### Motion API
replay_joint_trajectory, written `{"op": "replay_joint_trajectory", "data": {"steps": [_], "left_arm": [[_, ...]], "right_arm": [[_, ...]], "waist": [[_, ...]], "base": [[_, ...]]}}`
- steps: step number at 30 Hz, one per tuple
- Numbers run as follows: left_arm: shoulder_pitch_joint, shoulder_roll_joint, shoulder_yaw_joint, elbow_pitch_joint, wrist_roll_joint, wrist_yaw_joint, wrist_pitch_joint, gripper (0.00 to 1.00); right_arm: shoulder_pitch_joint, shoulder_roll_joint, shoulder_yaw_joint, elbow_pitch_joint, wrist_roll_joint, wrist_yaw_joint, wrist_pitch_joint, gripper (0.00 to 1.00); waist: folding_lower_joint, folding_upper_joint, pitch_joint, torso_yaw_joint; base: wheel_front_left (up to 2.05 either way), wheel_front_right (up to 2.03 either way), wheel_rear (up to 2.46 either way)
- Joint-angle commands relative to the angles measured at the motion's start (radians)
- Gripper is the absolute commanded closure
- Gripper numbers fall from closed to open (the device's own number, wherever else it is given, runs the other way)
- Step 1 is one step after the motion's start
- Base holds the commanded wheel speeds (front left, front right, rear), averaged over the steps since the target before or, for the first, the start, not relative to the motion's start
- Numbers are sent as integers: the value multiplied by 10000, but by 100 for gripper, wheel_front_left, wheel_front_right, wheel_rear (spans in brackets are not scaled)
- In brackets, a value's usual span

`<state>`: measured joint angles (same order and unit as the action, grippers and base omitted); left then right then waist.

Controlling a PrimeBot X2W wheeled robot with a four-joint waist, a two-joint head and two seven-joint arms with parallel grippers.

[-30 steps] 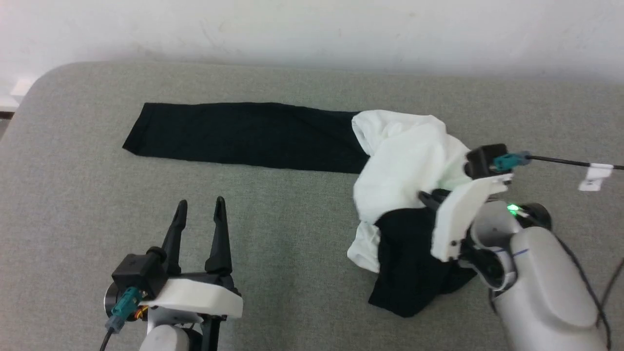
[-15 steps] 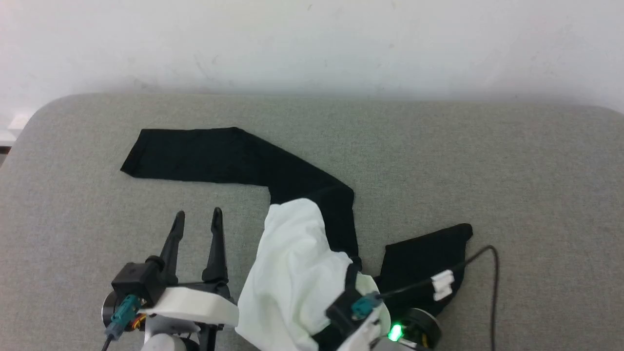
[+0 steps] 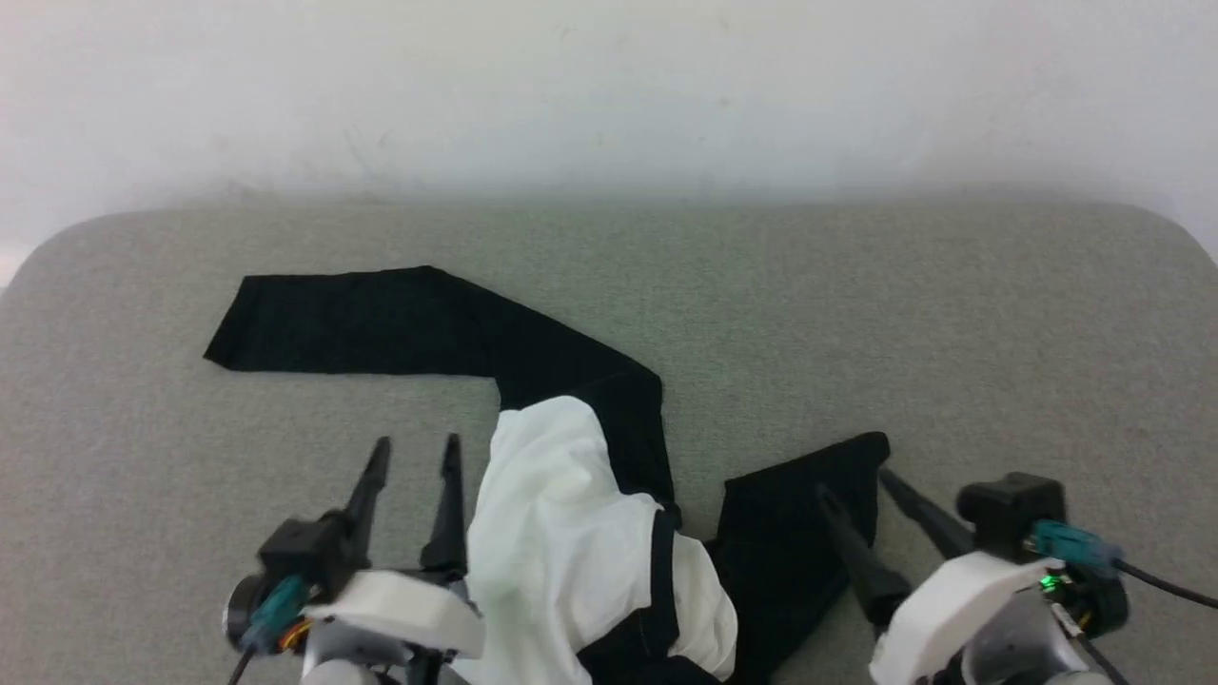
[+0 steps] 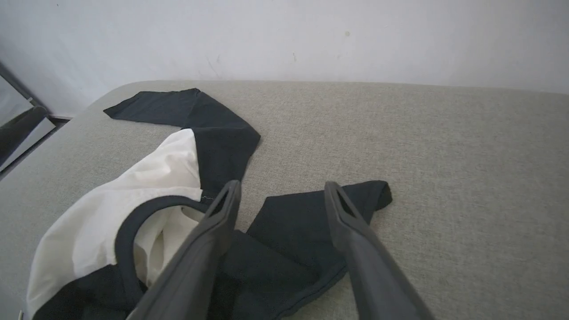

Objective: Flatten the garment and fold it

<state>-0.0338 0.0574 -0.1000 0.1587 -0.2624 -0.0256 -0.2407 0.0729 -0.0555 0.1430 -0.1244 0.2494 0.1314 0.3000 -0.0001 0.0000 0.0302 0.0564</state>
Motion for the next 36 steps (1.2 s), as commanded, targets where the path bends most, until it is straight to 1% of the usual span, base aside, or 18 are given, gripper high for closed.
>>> {"op": "replay_joint_trajectory", "data": {"steps": [1,3,5,8,10,14,18,22,23,24,26,27,28,31,33,36], "left_arm": [[-264,0,-88,60,139,-65,72,0],[-790,67,-345,304,303,-161,441,0],[-1447,146,-597,706,457,-248,1053,0],[-2558,256,-846,1591,537,-356,2352,0],[-3255,358,-965,2350,535,-401,3540,0],[-4539,656,-1457,3390,701,-674,5389,0],[-5293,938,-2129,4176,817,-900,7260,0],[-5616,1248,-2756,4627,798,-1000,9061,0],[-5646,1322,-2886,4648,731,-1015,9392,59],[-5669,1395,-2976,4587,632,-1026,9568,100],[-5737,1559,-2910,4217,437,-1034,9214,100],[-5758,1663,-2748,3966,402,-958,8723,100],[-5739,1757,-2528,3718,378,-775,8103,100],[-5349,1882,-1559,3164,26,27,6384,100],[-4930,1989,-898,2816,-199,575,5456,100],[-4082,2073,39,2267,-534,1371,4450,100]], "right_arm": [[93,47,-62,-23,-17,-7,-126,0],[85,49,-340,63,17,-7,-395,0],[-10,50,-471,155,104,-7,-546,0],[-232,51,-425,277,280,-7,-693,0],[-381,51,-293,355,416,-7,-768,0],[-639,51,-103,491,645,-7,-907,0],[-812,52,-49,577,726,-7,-1027,0],[-910,52,-80,636,752,-7,-1104,0],[-930,52,-88,648,763,-7,-1119,0],[-949,52,-100,657,781,-7,-1139,0],[-976,52,-118,686,819,-7,-1176,0],[-983,52,-114,700,851,-7,-1197,0],[-985,52,-118,719,880,-7,-1224,0],[-951,52,-137,788,931,-7,-1273,0],[-908,52,-178,813,909,-7,-1271,0],[-837,52,-264,797,840,-7,-1242,0]], "waist": [[1,0,186,-233],[1,0,370,-428],[1,0,589,-647],[1,0,907,-996],[1,0,1106,-1221],[1,0,1464,-1603],[1,0,1701,-1859],[1,0,1802,-1970],[1,0,1809,-1978],[1,0,1808,-1975],[1,0,1779,-1929],[1,0,1755,-1889],[1,0,1712,-1838],[1,0,1519,-1642],[1,0,1375,-1478],[1,0,1164,-1181]], "base": [[0,0,0],[0,0,0],[0,0,0],[0,0,0],[0,0,0],[0,0,0],[0,0,0],[0,0,0],[0,0,0],[0,0,0],[0,0,0],[0,0,0],[0,0,0],[0,0,0],[0,0,0],[0,0,0]]}}
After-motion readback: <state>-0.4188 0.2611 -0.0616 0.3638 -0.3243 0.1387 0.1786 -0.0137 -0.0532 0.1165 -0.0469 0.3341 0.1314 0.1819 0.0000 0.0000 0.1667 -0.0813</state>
